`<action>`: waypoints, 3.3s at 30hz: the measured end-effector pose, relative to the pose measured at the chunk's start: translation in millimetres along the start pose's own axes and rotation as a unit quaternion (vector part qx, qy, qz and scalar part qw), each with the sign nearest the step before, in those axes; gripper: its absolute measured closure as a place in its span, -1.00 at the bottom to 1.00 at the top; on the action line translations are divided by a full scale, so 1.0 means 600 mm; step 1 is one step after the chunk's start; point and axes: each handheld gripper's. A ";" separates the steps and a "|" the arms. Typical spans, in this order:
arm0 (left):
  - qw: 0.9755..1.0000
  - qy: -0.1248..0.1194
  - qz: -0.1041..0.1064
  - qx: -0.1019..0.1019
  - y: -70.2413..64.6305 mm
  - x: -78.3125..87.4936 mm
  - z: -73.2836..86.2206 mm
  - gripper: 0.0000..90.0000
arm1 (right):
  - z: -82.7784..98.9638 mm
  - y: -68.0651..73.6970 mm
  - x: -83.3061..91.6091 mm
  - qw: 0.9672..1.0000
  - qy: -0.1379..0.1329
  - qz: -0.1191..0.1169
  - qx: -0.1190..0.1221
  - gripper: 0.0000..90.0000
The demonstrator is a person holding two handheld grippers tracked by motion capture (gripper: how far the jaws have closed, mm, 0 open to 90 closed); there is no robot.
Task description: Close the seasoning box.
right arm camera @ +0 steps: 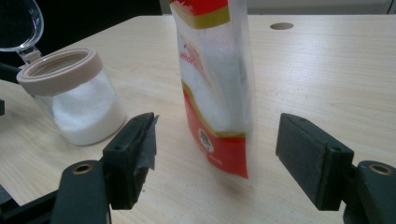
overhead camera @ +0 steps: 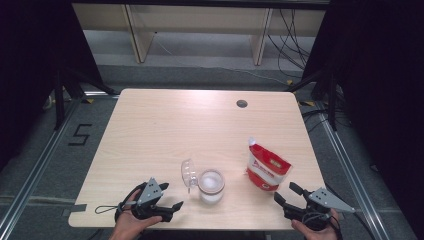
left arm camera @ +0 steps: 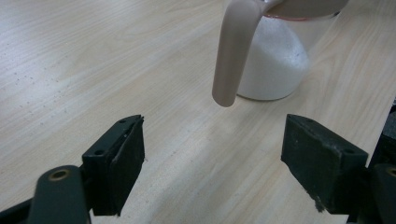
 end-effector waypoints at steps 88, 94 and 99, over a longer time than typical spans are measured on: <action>0.994 -0.061 0.064 -0.065 -0.043 0.008 -0.112 0.94 | 0.010 0.027 0.016 0.997 0.024 0.018 0.067 -0.36; 0.994 -0.075 0.072 -0.038 -0.031 0.014 -0.106 0.49 | 0.009 0.027 0.016 0.997 0.024 0.017 0.067 -0.36; 0.994 -0.069 0.069 -0.038 -0.026 0.017 -0.098 0.13 | 0.009 0.030 0.017 0.998 0.026 0.014 0.058 -0.36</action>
Point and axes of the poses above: each handheld gripper's, and its own axes: x roughly backward along the jaws, z roughly out of its underside, y roughly to its left, and after that the axes turned 2 degrees about -y, right-handed
